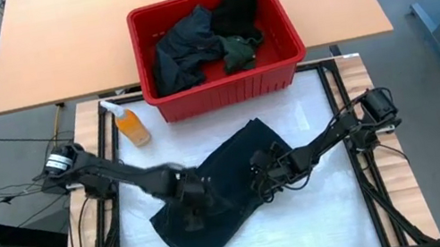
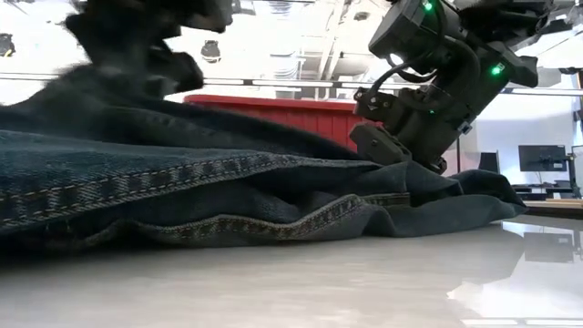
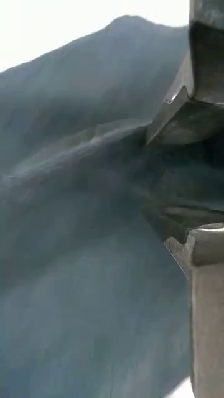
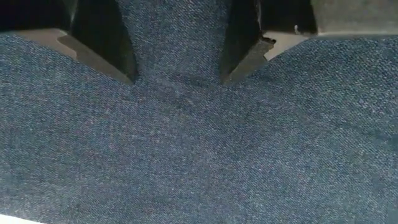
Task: Fold Laundry from Bin
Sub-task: Fold the dark blue jeans
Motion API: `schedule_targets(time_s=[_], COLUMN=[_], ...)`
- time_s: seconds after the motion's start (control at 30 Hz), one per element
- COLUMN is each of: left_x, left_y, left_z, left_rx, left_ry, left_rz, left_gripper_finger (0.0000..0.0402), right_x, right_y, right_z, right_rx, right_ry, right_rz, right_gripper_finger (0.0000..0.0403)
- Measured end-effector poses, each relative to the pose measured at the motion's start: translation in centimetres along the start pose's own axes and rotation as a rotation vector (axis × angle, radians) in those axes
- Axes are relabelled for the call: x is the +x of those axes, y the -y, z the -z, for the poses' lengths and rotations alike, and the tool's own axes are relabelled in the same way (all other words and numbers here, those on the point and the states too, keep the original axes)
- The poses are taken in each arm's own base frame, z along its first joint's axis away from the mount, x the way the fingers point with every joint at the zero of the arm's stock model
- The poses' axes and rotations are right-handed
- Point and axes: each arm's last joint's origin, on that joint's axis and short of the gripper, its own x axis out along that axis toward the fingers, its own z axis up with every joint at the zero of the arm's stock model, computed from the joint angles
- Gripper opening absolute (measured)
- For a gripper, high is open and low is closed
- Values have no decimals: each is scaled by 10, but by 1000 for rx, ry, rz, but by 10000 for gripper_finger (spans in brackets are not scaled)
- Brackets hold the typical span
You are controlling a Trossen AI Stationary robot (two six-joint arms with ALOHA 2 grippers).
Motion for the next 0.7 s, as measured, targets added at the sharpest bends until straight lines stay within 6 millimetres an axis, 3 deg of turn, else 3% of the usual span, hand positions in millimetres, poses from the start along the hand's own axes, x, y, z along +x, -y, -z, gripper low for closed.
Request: schedule_targets(time_s=[0.17,0.3,0.57,0.7], left_x=[2,-8,-64,-57], left_y=[49,73,66,44], left_z=[15,26,55,80], left_rx=[-9,-10,-267,-502], left_ry=[-70,-78,177,191], left_rz=[275,271,-60,-87], left_gripper_finger=[135,135,135,135], right_x=[2,5,5,0], right_y=[2,5,5,0], right_z=[-2,-5,-6,-10], right_rx=[8,18,27,4], right_ry=[-1,-2,-8,6], right_rz=[1,14,-4,-24], right_gripper_finger=[264,264,264,264])
